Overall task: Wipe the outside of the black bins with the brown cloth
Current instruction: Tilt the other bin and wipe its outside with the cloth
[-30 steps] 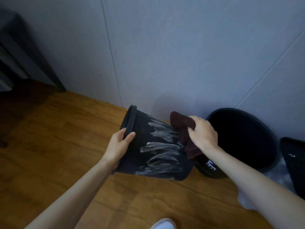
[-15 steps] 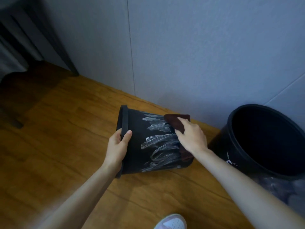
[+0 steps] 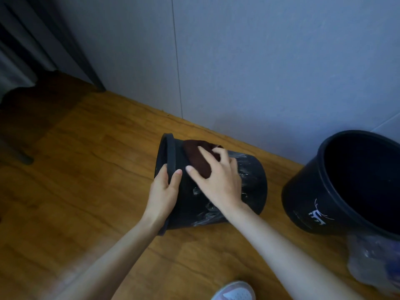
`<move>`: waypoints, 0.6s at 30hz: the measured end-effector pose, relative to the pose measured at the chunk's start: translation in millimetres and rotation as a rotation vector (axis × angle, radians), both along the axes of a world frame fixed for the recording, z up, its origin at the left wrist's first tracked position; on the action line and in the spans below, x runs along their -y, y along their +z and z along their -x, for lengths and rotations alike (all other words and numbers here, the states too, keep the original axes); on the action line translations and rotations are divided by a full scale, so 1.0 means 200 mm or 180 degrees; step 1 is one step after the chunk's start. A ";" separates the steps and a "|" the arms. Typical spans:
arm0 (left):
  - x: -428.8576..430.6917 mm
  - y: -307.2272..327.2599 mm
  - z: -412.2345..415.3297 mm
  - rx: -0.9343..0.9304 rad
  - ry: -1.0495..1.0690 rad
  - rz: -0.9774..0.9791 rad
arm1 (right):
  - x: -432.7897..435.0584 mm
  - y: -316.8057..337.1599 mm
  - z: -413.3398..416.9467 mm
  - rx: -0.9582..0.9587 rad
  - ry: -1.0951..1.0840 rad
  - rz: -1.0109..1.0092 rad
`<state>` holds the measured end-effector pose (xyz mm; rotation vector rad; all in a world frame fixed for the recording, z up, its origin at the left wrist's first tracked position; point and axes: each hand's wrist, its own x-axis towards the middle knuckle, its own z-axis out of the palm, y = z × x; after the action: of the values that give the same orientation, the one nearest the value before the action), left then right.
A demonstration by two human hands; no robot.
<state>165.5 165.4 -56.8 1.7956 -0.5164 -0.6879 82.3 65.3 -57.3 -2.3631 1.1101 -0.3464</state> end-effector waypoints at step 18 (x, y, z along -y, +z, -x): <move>0.04 0.03 -0.04 0.0743 -0.0190 -0.0450 | 0.37 -0.20 0.26 -0.0406 -0.1262 -0.0249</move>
<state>173.3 156.5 -51.7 2.0135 -0.6942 -0.5696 29.5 -8.3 -96.8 -2.1122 1.6262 -0.2838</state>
